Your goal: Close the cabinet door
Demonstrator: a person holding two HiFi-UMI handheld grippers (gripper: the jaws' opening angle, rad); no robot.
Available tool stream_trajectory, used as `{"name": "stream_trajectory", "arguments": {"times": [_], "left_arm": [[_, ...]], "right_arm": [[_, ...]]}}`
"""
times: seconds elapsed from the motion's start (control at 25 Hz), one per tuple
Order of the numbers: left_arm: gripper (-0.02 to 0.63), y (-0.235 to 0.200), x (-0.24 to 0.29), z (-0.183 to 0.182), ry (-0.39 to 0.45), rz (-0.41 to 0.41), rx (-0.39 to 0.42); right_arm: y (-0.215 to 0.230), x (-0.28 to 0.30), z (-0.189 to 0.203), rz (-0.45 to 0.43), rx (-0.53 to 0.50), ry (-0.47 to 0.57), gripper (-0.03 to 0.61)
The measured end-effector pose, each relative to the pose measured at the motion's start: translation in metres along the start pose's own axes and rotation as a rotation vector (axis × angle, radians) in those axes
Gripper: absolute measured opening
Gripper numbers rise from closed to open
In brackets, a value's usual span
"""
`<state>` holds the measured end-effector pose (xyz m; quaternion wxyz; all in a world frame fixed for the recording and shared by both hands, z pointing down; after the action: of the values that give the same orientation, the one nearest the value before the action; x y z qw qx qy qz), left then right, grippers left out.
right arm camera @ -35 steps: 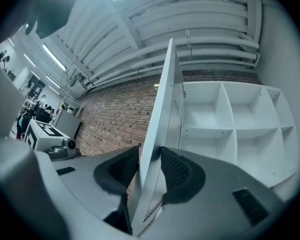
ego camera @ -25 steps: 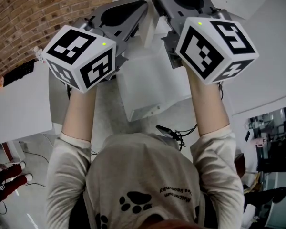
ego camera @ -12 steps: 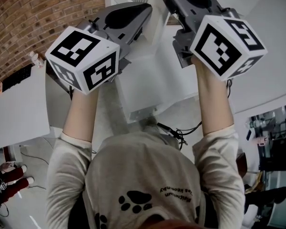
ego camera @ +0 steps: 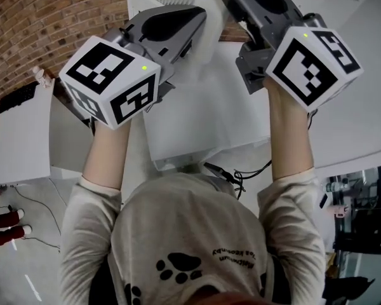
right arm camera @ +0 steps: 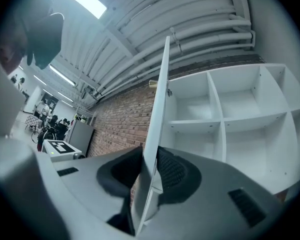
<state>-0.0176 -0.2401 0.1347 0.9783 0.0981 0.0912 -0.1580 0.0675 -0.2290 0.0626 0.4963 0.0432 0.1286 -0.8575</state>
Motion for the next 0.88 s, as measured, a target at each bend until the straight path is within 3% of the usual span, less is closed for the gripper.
{"name": "stream_trajectory", "arguments": {"times": [0.4, 0.88], "left_arm": [[0.009, -0.02, 0.061, 0.023, -0.031, -0.101, 0.016], [0.009, -0.039, 0.096, 0.047, -0.065, -0.185, 0.013]], "right_arm": [[0.078, 0.011, 0.019, -0.163, 0.05, 0.019, 0.095], [0.129, 0.027, 0.036, -0.292, 0.076, 0.032, 0.095]]}}
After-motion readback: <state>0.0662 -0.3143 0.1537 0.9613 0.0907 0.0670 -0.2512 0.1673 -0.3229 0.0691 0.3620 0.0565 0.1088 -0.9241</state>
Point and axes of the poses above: the fingertips, and each gripper's own axes: x forward along the fingers, y to its right, z out of its underside, the point moved 5 cm from there along -x, backward along the fingers, and after that the axes turned 5 degrees about z, right-handed, at the moved point
